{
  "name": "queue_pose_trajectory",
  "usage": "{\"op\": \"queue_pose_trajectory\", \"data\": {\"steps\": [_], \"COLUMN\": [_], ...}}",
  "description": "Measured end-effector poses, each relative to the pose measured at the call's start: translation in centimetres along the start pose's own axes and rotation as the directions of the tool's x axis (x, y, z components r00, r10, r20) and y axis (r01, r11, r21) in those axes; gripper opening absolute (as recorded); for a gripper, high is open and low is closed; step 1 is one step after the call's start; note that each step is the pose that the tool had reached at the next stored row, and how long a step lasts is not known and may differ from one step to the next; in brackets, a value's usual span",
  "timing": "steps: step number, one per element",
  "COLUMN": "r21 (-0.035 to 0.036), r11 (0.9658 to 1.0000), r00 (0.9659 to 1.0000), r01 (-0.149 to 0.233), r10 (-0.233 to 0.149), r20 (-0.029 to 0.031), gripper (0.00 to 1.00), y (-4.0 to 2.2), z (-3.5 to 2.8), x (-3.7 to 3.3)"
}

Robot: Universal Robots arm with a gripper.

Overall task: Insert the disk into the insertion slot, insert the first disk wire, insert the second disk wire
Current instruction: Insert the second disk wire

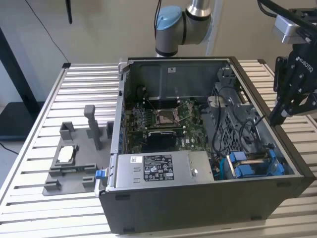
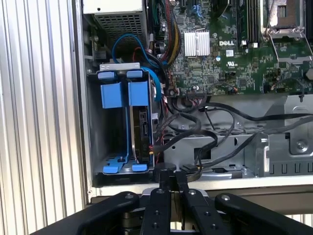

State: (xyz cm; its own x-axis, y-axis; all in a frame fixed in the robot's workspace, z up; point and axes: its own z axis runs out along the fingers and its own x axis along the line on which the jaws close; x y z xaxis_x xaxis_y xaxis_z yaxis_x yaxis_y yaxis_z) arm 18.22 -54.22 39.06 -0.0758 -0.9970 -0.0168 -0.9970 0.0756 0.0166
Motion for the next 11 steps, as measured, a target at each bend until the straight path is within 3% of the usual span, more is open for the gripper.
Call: {"op": "queue_pose_trajectory", "data": {"steps": [11], "r21": [0.0], "r11": [1.0], "r00": [1.0], "r01": [0.0], "r10": [0.0], "r20": [-0.0002], "gripper": [0.16], "y": [1.78], "z": [-0.15], "x": [-0.28]}}
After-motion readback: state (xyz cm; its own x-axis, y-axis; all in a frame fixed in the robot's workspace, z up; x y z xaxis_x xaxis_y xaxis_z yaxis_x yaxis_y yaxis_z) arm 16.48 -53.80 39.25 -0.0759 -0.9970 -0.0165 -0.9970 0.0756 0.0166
